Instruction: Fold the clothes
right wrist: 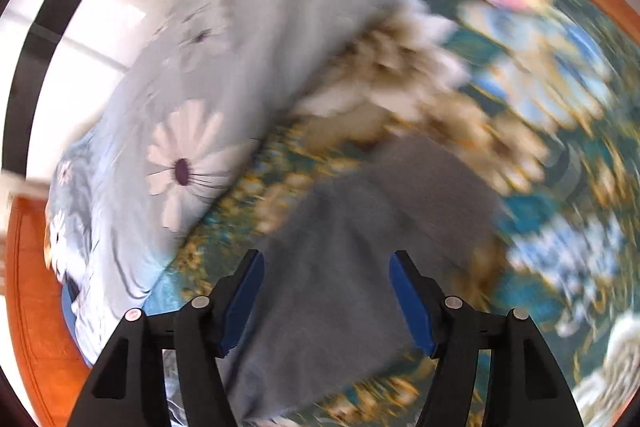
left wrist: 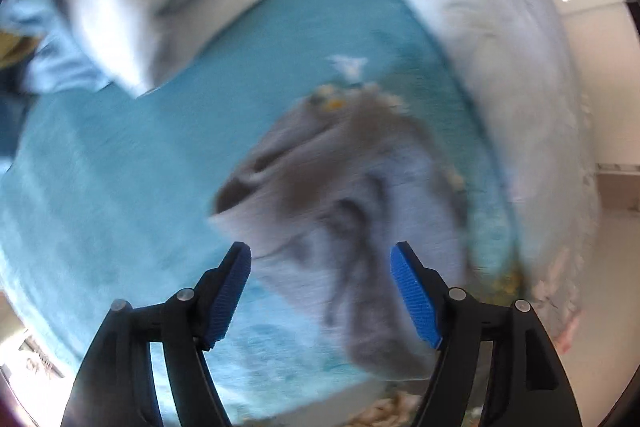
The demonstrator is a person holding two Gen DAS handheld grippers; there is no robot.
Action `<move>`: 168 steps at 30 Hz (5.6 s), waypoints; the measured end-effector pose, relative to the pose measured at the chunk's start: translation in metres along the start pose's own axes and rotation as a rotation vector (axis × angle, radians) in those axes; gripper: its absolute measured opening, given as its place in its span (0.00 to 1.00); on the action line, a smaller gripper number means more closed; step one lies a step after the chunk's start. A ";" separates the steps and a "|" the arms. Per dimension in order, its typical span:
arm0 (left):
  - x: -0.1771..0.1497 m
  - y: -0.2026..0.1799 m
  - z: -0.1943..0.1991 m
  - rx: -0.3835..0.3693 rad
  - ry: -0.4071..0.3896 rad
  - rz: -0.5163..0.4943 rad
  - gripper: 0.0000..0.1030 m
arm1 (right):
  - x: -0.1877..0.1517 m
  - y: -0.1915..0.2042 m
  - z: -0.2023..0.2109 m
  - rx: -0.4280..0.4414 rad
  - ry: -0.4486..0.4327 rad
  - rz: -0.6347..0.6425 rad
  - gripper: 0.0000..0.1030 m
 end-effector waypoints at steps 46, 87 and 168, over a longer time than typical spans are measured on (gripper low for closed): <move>0.027 0.041 0.037 -0.218 -0.126 0.250 0.09 | -0.005 0.006 0.013 0.211 -0.051 -0.109 0.09; -0.028 0.060 0.062 0.125 -0.060 -0.478 0.59 | -0.060 -0.056 0.083 -0.098 0.116 0.181 0.59; -0.033 0.138 -0.022 -0.247 0.061 0.233 0.71 | -0.228 0.101 -0.026 -0.052 0.475 0.813 0.38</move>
Point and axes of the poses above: each gripper's, at about its wrist camera, not at the fingertips, and z roughly against the way its jaws point, y to its left, x to its top, the point moved 8 cm from there along -z, roughly the way its jaws point, and after that the axes turned 8 degrees about x, right-handed, at the moved point
